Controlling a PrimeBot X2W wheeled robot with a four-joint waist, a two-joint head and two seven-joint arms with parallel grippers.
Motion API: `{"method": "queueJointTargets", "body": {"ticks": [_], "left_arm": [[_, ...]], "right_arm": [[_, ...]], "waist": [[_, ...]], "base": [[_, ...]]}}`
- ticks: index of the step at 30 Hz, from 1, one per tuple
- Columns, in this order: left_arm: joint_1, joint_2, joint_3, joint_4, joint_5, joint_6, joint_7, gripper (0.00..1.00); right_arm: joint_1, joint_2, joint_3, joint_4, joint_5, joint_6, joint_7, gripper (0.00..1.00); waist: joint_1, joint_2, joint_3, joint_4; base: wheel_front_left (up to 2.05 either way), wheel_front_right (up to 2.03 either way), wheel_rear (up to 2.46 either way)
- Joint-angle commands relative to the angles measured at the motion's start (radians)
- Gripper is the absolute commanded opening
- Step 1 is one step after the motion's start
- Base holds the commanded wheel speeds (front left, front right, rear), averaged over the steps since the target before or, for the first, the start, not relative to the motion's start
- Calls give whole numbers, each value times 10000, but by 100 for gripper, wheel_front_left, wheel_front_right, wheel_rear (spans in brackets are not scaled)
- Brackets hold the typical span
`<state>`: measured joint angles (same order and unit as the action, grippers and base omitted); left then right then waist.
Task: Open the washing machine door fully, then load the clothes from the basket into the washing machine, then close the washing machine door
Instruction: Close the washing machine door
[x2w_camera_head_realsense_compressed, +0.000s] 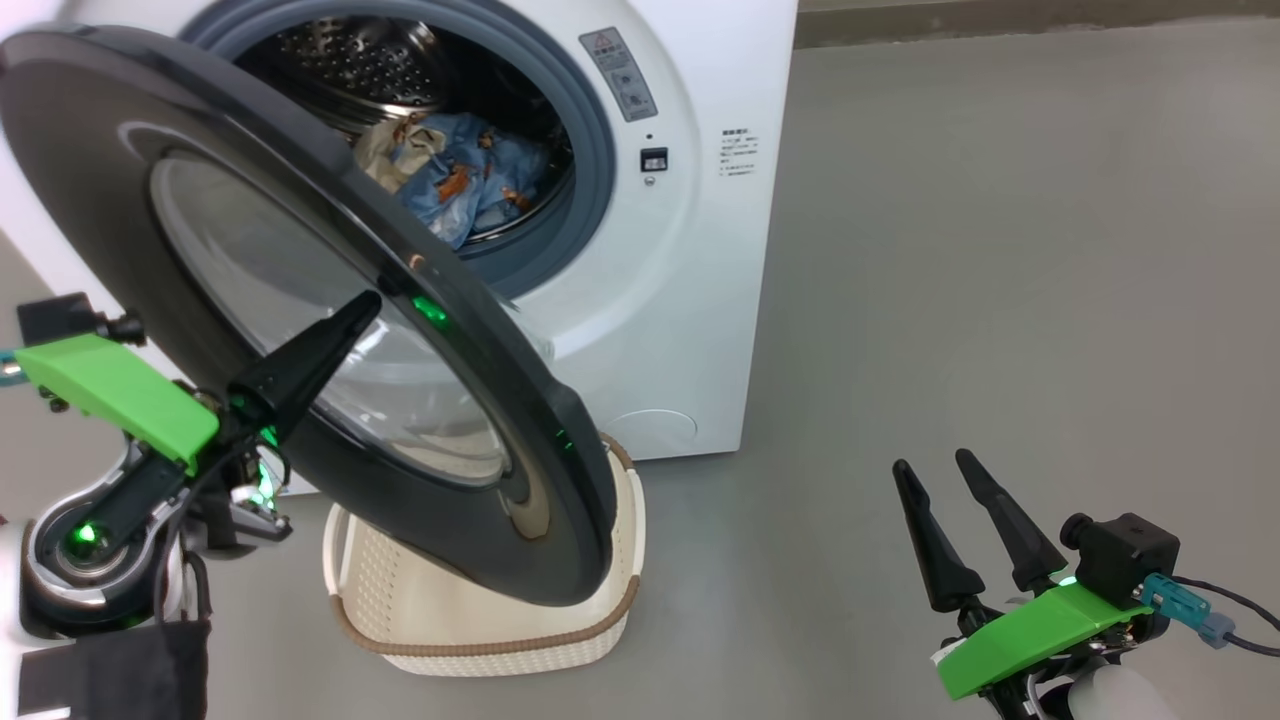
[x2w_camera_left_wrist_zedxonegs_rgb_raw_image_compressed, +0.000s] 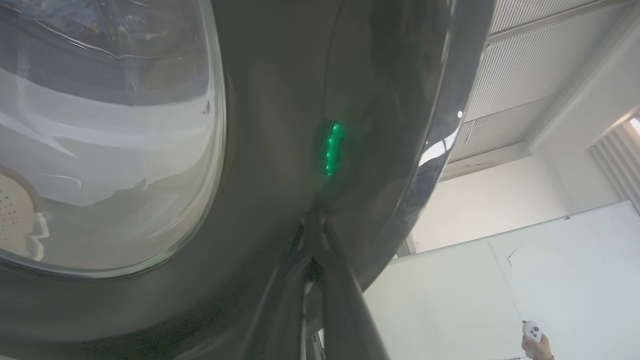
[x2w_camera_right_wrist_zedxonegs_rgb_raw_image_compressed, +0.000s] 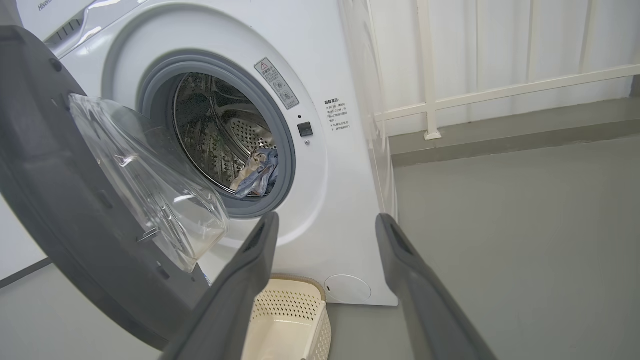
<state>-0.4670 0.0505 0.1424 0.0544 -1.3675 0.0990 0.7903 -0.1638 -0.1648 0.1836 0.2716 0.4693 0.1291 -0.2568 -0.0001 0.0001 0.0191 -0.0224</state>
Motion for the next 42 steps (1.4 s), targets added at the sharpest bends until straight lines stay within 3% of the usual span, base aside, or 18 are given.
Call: {"method": "queueJointTargets", "body": {"ticks": [1,10,11,12,13,14,19,28,36,42], "left_arm": [[-377,396,337,-284,223,-101,-47,0],[70,836,197,-698,1036,-362,-331,0],[125,883,188,-759,1176,-419,-431,9],[180,903,205,-815,1289,-461,-550,33],[238,923,234,-875,1408,-486,-682,60],[311,973,239,-945,1571,-539,-812,100],[893,1329,156,-1244,2663,-1043,-1585,100],[2078,1355,22,-1598,4789,-1752,-3902,100],[3208,1495,-378,-1159,7178,-2052,-6630,100],[3781,1302,-800,-204,8238,-2115,-8338,100]], "right_arm": [[-189,-18,157,-229,-31,16,-49,100],[-134,-26,98,-248,-22,16,-49,100],[-134,-34,97,-252,-19,16,-49,100],[-134,-42,99,-256,-15,16,-49,100],[-133,-51,105,-259,-8,16,-49,100],[-136,-66,114,-261,-1,16,-49,100],[-148,-129,97,-295,1,16,-49,100],[-150,-216,42,-324,11,16,-49,100],[-159,-295,-21,-354,-2,16,-49,100],[-167,-372,-26,-350,-27,16,-49,100]], "waist": [[1,-1,-44,84],[1,-1,-164,400],[1,-1,-173,413],[1,-1,-181,420],[1,-1,-187,418],[1,-1,-188,411],[1,-1,-172,278],[1,-1,-156,20],[1,-1,-161,-44],[1,-1,-172,-24]], "base": [[0,0,0],[0,0,0],[0,0,0],[0,0,0],[0,0,0],[0,0,0],[0,0,0],[0,0,0],[0,0,0],[0,0,0]]}}
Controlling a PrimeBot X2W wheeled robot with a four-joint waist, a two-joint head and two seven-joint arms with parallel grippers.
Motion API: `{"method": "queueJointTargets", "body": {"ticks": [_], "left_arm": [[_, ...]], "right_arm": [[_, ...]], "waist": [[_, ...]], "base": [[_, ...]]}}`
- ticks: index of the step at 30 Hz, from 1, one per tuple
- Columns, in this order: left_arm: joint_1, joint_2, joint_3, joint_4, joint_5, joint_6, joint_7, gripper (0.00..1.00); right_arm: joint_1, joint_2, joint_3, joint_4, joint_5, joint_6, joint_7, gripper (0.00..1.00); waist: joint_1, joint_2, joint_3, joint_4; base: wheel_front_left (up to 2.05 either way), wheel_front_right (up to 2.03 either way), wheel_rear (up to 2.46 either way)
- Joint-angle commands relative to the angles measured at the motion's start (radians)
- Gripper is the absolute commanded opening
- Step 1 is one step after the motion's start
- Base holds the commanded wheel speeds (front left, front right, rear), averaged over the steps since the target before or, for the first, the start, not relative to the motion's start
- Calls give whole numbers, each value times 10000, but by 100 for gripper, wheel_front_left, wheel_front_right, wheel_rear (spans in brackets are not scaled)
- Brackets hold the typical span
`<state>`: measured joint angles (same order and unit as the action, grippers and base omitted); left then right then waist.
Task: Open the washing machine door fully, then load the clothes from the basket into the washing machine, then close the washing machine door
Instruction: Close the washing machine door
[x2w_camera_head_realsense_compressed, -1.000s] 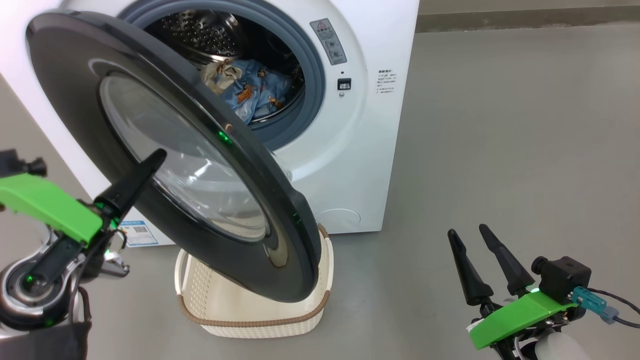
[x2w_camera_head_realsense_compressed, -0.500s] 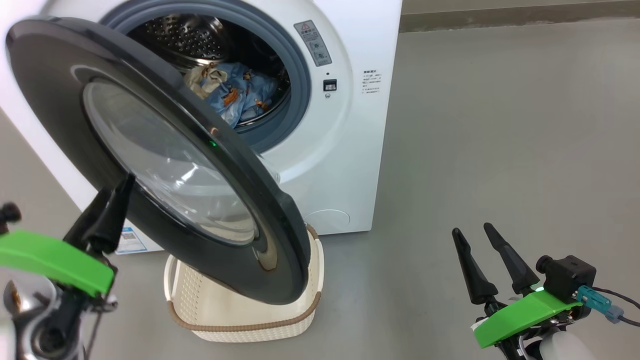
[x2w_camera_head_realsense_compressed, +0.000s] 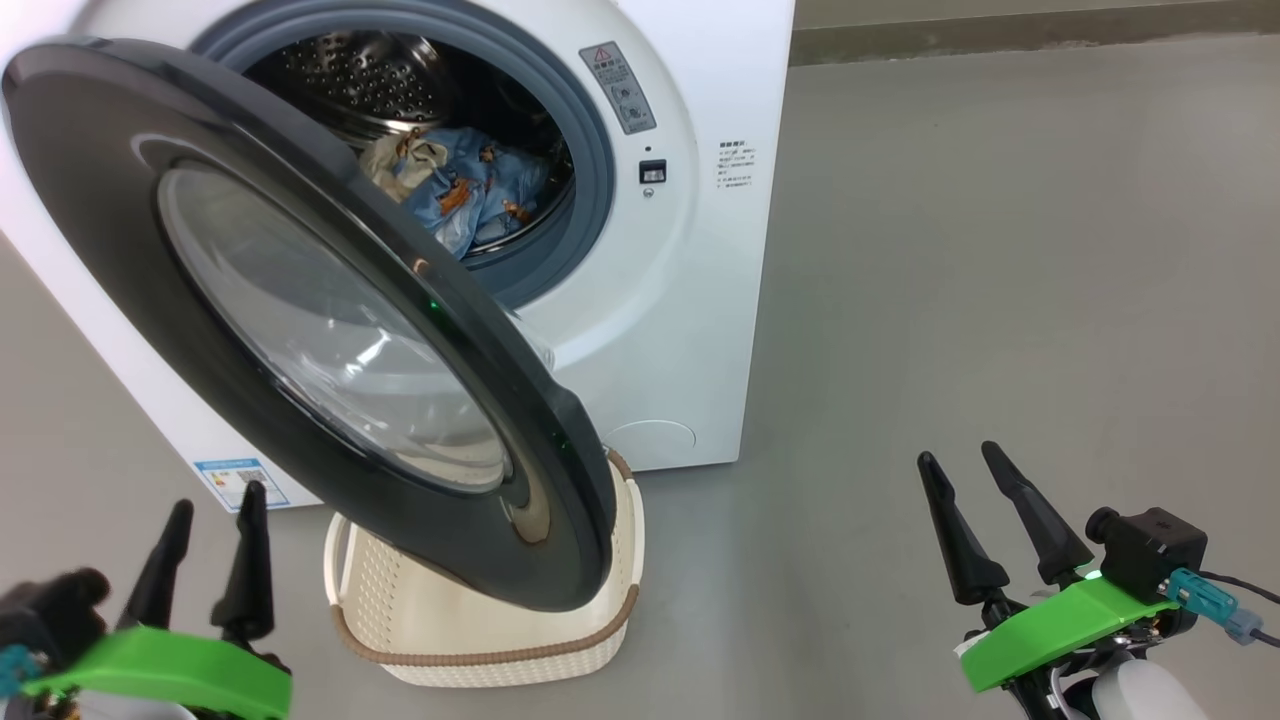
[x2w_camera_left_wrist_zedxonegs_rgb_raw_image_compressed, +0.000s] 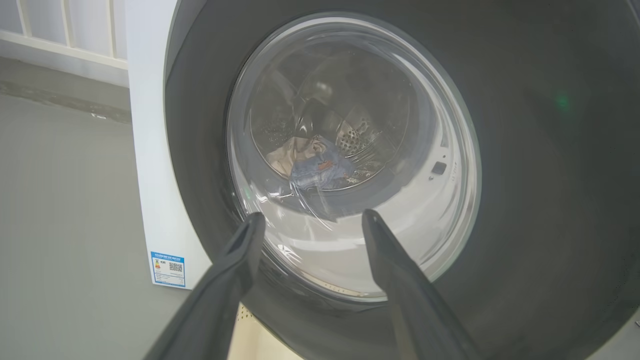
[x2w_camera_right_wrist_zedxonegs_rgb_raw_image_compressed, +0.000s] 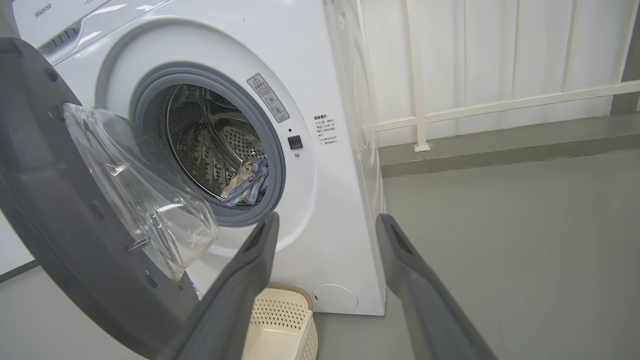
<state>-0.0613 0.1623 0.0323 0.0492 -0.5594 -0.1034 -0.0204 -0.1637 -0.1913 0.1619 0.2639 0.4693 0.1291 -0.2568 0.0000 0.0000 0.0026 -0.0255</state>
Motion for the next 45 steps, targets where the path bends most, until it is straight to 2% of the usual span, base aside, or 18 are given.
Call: {"method": "queueJointTargets", "body": {"ticks": [1,7,13,23,45], "left_arm": [[-246,157,234,-23,339,-91,-518,100],[44,125,-115,285,1410,159,-1682,100],[345,-161,-150,477,1834,399,-2244,100],[368,-467,-141,748,2098,429,-2398,100],[342,-729,170,684,2482,311,-2412,100]], "right_arm": [[-171,-121,196,-274,-32,16,-49,100],[-139,-183,220,-272,-30,16,-49,100],[-104,-290,265,-276,-88,16,-49,100],[-126,-442,293,-220,-179,16,-49,100],[-171,-480,248,-255,-161,16,-49,100]], "waist": [[0,0,-17,13],[0,0,-75,41],[0,0,-120,58],[0,0,-128,152],[0,0,-76,319]], "base": [[0,0,0],[0,0,0],[0,0,0],[0,0,0],[0,0,0]]}}
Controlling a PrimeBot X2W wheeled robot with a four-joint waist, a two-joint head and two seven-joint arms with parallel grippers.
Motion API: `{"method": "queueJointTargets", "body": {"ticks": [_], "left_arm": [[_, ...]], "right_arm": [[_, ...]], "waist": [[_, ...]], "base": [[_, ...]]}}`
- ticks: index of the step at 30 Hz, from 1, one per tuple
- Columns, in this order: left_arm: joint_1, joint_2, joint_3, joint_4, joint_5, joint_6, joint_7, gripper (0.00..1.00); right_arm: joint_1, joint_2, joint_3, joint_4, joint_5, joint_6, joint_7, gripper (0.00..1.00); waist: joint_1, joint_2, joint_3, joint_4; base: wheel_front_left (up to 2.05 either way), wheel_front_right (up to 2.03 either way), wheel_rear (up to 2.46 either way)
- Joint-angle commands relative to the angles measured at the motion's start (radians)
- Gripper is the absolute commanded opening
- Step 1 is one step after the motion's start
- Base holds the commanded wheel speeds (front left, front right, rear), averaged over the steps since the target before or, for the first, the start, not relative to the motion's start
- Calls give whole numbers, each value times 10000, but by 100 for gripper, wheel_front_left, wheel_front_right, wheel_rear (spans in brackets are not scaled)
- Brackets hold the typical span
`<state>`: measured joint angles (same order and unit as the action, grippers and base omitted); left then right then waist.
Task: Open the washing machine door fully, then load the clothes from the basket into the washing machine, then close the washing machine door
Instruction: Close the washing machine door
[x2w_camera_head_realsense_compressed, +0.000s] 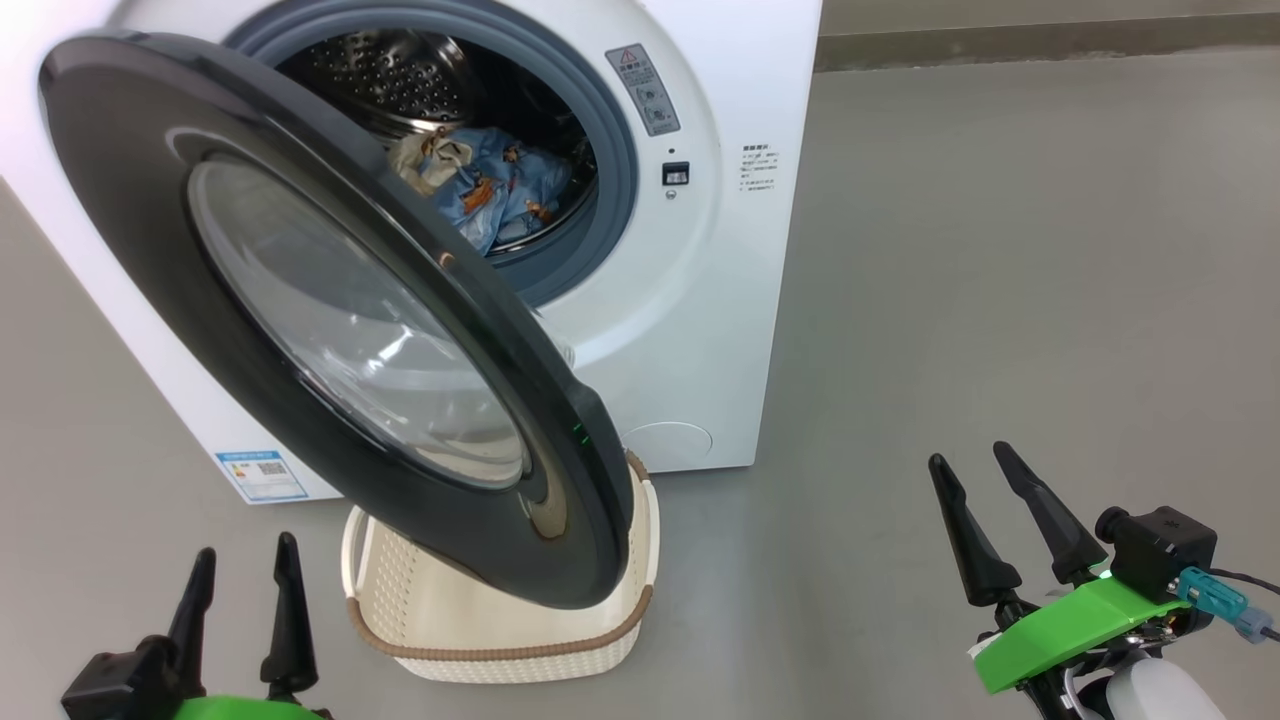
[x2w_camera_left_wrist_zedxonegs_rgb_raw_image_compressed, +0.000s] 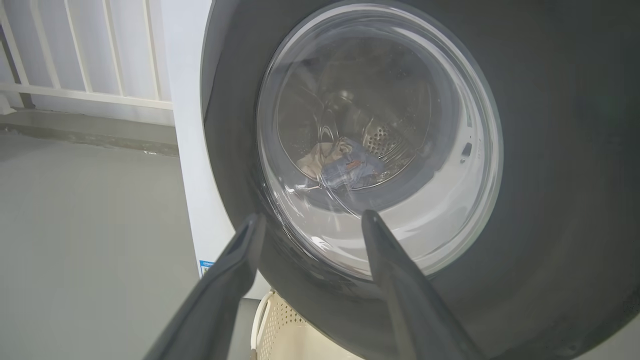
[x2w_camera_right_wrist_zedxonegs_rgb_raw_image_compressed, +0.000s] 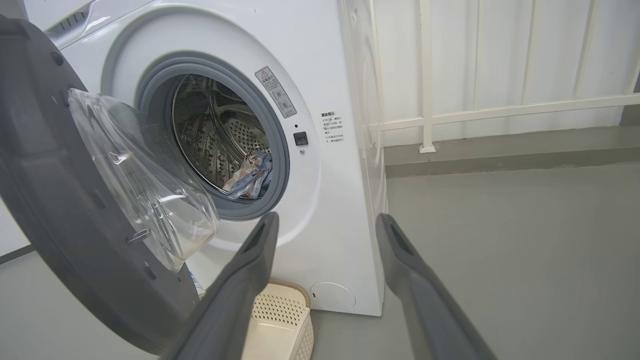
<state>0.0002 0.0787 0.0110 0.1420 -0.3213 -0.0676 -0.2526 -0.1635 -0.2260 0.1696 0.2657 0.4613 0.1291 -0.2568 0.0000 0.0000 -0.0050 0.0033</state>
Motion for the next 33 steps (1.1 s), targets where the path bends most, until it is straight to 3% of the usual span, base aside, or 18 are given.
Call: {"method": "queueJointTargets", "body": {"ticks": [1,4,5,6,7,9,16,25,33], "left_arm": [[-275,95,398,-231,96,-49,-90,100],[-286,73,409,-204,80,-67,-91,100],[-298,63,410,-193,78,-76,-91,100],[-311,52,405,-181,77,-87,-91,100],[-319,42,394,-166,78,-100,-91,100],[-317,20,381,-148,77,-116,-91,100],[-277,-53,331,-81,57,-138,-91,100],[-270,-148,169,44,-3,-168,-91,100],[-274,-188,141,130,-30,-189,-91,100]], "right_arm": [[-199,-130,182,-279,-82,16,-49,100],[-250,-117,199,-294,-79,16,-49,96],[-282,-114,194,-302,-75,16,-49,82],[-315,-113,190,-314,-68,16,-49,56],[-349,-110,198,-339,-60,16,-49,44],[-408,-96,227,-418,-51,16,-49,0],[-708,67,403,-1148,-40,16,-49,0],[-1182,448,752,-3409,122,16,-49,0],[-1463,504,1692,-4615,205,16,-49,0]], "waist": [[0,0,-2,54],[0,0,-8,116],[0,0,-7,163],[0,0,-11,216],[0,0,-20,276],[0,0,-36,409],[0,0,-98,1004],[0,0,-202,1809],[0,0,-283,2396]], "base": [[0,0,0],[0,0,0],[0,0,0],[0,0,0],[0,0,0],[0,0,0],[0,0,0],[0,0,0],[0,0,0]]}}
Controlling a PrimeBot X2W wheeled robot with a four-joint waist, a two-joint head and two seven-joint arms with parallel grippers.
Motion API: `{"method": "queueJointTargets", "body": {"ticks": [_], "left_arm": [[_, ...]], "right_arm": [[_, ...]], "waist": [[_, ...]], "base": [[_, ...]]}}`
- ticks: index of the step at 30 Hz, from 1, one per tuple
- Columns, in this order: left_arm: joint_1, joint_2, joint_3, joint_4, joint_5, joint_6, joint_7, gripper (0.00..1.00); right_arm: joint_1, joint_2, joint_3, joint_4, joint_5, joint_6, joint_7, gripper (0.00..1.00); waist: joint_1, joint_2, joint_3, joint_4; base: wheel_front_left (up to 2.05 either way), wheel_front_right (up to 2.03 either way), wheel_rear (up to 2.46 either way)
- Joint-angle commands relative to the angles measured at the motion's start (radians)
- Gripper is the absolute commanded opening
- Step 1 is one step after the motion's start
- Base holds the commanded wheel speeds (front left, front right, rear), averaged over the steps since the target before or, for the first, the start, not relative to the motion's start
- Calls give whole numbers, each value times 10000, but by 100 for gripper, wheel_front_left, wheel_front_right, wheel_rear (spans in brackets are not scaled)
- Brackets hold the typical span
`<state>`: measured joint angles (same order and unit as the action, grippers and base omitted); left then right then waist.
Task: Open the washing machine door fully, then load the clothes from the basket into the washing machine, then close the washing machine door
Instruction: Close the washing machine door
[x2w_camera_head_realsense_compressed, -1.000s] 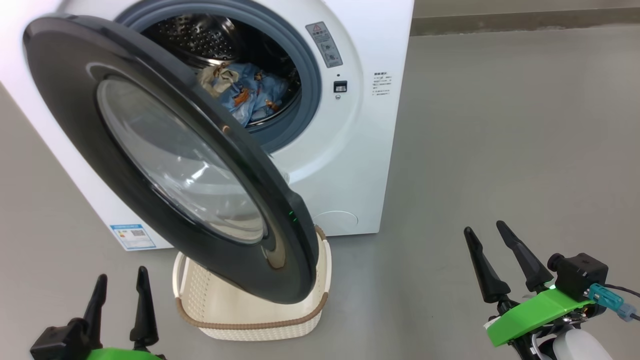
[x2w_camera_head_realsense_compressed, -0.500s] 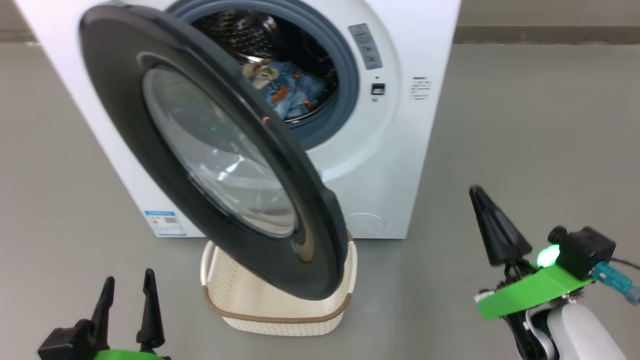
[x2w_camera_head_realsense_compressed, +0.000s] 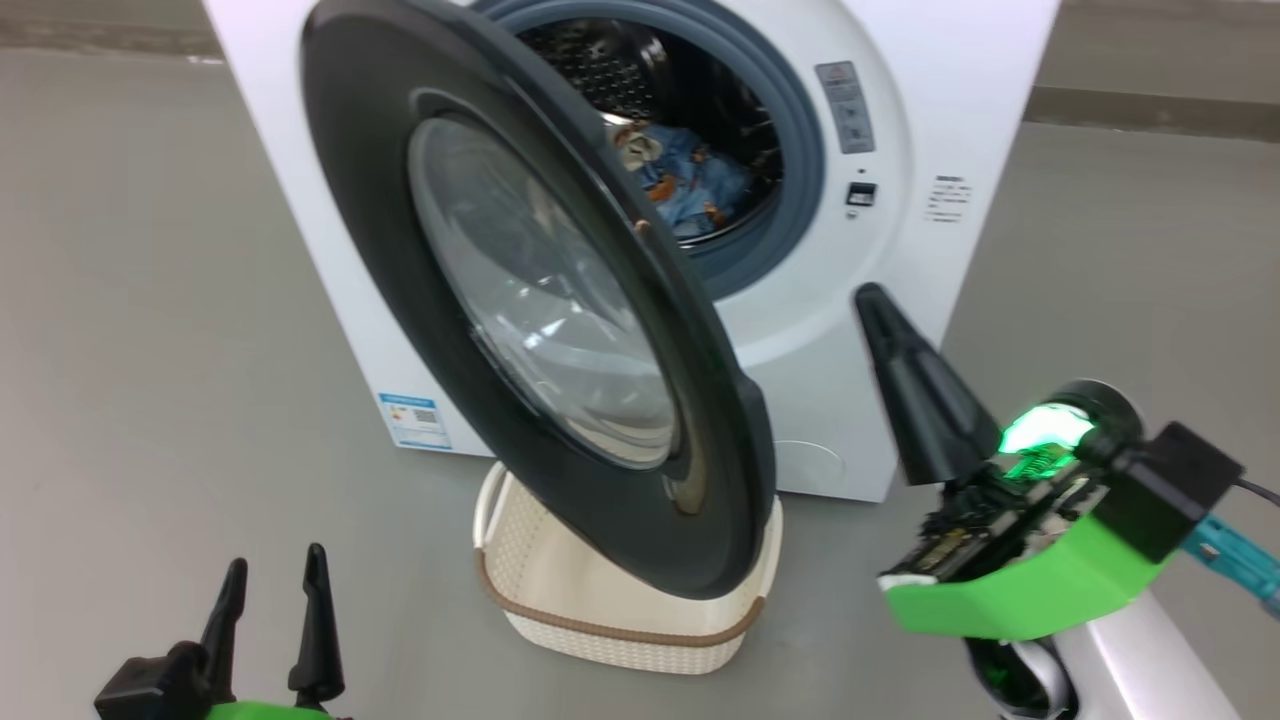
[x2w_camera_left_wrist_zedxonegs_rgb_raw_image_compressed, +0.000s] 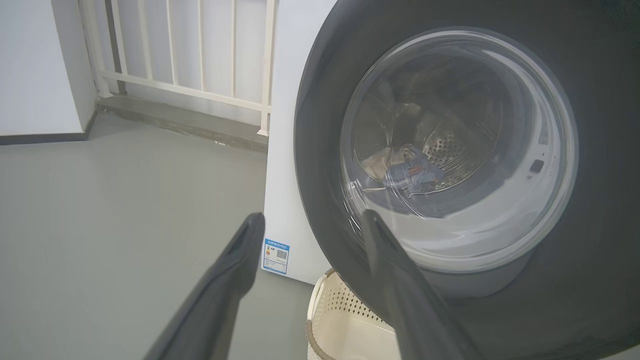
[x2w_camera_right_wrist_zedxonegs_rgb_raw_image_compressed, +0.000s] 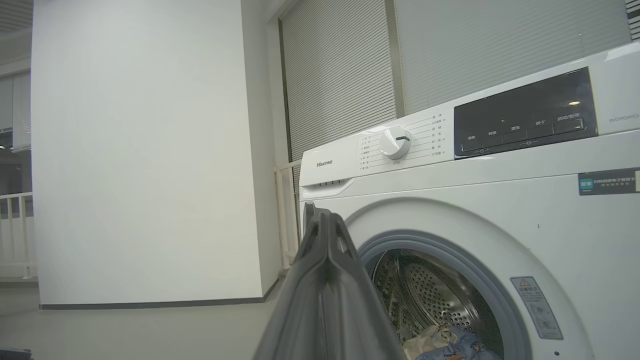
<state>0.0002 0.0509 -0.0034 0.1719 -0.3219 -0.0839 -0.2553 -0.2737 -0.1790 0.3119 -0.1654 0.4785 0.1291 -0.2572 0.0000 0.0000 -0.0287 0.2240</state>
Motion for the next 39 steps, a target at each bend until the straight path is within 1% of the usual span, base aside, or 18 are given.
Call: {"method": "queueJointTargets", "body": {"ticks": [1,9,12,13,20,29,39], "left_arm": [[-291,85,271,-155,-27,-32,-64,100],[-325,56,232,-71,-21,-73,-64,100],[-316,51,256,-60,-15,-82,-64,100],[-316,51,256,-60,-15,-82,-64,100],[-292,43,304,-31,-9,-116,-64,100],[-356,38,312,-7,4,-179,-64,100],[-457,59,321,2,15,-233,-65,100]], "right_arm": [[-417,13,440,-342,24,16,-46,0],[-734,-143,1593,-105,-83,16,-46,0],[-672,-286,2046,289,-96,16,-46,0],[-672,-286,2046,289,-96,16,-46,0],[-456,-526,2751,1509,10,16,-46,0],[-480,-715,2776,3068,326,16,-46,0],[-684,-780,2594,4036,608,16,-46,0]], "waist": [[0,0,-52,258],[0,0,-87,843],[0,0,-105,1074],[0,0,-105,1074],[0,0,-89,1450],[0,0,45,1691],[0,0,268,1625]], "base": [[0,0,0],[0,0,0],[0,0,0],[0,0,0],[0,0,0],[0,0,0],[0,0,0]]}}
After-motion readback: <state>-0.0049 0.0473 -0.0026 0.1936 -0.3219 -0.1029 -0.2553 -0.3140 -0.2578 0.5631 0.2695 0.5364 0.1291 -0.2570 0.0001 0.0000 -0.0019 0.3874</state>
